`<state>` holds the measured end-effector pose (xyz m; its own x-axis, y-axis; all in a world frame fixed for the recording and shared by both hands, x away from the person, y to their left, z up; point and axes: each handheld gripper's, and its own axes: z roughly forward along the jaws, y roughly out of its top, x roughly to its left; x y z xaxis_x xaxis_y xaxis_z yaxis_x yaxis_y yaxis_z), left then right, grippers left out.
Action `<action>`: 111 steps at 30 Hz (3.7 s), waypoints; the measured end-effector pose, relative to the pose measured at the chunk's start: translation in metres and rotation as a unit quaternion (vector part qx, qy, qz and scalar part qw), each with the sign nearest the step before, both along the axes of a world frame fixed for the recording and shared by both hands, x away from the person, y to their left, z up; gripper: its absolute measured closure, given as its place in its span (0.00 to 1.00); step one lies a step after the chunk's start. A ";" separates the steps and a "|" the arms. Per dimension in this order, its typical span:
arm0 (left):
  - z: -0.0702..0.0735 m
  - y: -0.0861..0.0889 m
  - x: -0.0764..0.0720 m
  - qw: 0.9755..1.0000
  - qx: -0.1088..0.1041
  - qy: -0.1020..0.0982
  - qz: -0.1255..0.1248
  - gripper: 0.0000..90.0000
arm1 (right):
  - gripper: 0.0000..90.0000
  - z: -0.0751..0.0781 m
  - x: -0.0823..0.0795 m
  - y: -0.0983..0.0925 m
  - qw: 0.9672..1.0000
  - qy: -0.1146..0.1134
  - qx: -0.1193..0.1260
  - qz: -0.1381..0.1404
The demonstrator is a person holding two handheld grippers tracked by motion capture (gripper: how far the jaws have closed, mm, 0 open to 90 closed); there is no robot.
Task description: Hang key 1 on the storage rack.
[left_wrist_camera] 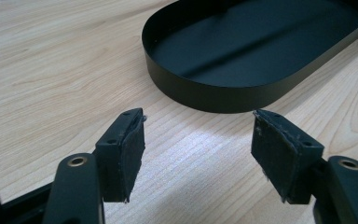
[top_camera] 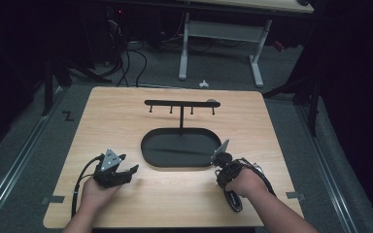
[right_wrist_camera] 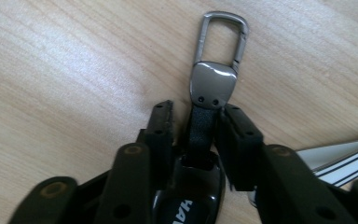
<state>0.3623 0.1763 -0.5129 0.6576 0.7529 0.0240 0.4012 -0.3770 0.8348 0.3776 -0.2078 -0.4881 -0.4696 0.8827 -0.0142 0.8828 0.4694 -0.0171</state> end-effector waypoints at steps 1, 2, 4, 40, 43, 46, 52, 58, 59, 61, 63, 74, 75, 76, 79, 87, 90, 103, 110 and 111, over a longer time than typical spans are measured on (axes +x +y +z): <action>0.000 0.000 0.000 1.000 0.000 -0.001 0.001 0.39 | 0.80 0.000 0.000 0.001 1.000 0.002 -0.002 0.004; 0.000 0.000 0.000 1.000 -0.001 -0.003 0.001 0.39 | 0.83 0.000 -0.001 0.002 1.000 0.004 -0.002 0.004; 0.001 0.000 0.000 1.000 -0.003 -0.003 0.001 0.39 | 0.87 0.000 -0.001 0.004 1.000 0.008 -0.002 0.011; -0.001 -0.001 0.000 1.000 0.001 -0.001 -0.004 0.40 | 0.89 0.015 -0.012 0.003 0.999 -0.020 0.023 0.042; -0.002 -0.001 0.000 1.000 -0.002 0.000 -0.003 0.40 | 0.89 0.024 -0.014 0.004 0.999 -0.024 0.025 0.036; -0.001 -0.001 0.000 1.000 -0.002 0.001 -0.005 0.40 | 0.89 0.031 -0.014 0.001 0.998 -0.034 0.030 0.044; -0.001 -0.001 0.000 1.000 -0.002 0.000 -0.005 0.39 | 0.89 0.051 -0.011 -0.002 0.997 -0.051 0.040 0.035; 0.000 0.000 0.000 1.000 -0.001 -0.001 -0.004 0.40 | 0.89 0.068 -0.008 -0.004 0.996 -0.071 0.052 0.030; 0.000 0.000 0.000 1.000 -0.001 -0.001 -0.003 0.40 | 0.89 0.071 -0.007 -0.003 0.995 -0.074 0.052 0.033; 0.000 0.000 0.000 1.000 -0.001 0.001 -0.004 0.40 | 0.89 0.075 -0.006 -0.002 0.995 -0.081 0.056 0.032; -0.001 -0.001 -0.001 1.000 -0.001 -0.001 -0.003 0.40 | 0.89 0.078 -0.004 -0.001 0.994 -0.086 0.057 0.028; -0.001 -0.002 -0.001 1.000 0.000 0.001 -0.005 0.40 | 0.89 0.104 0.006 0.006 0.990 -0.116 0.071 0.034; -0.001 -0.002 -0.001 1.000 0.000 0.001 -0.005 0.40 | 0.89 0.106 0.007 0.007 0.990 -0.116 0.072 0.036; -0.001 -0.002 -0.001 1.000 0.000 0.001 -0.005 0.40 | 0.89 0.107 0.008 0.008 0.990 -0.119 0.072 0.038; -0.001 -0.002 -0.001 1.000 0.001 0.001 -0.005 0.40 | 0.89 0.112 0.011 0.011 0.989 -0.123 0.074 0.038; -0.001 -0.001 0.000 1.000 0.000 0.000 -0.005 0.40 | 0.89 0.123 0.022 0.021 0.987 -0.137 0.078 0.043; -0.001 -0.001 0.000 1.000 0.000 0.000 -0.005 0.40 | 0.89 0.127 0.025 0.025 0.986 -0.138 0.080 0.042; 0.000 0.001 0.000 1.000 -0.001 0.000 -0.005 0.40 | 0.89 0.137 0.044 0.046 0.984 -0.150 0.089 0.047; 0.000 0.001 0.000 1.000 -0.001 -0.001 -0.005 0.40 | 0.89 0.143 0.053 0.055 0.982 -0.158 0.093 0.050; 0.000 0.001 -0.001 1.000 -0.002 0.000 -0.005 0.40 | 0.89 0.143 0.054 0.055 0.982 -0.159 0.094 0.050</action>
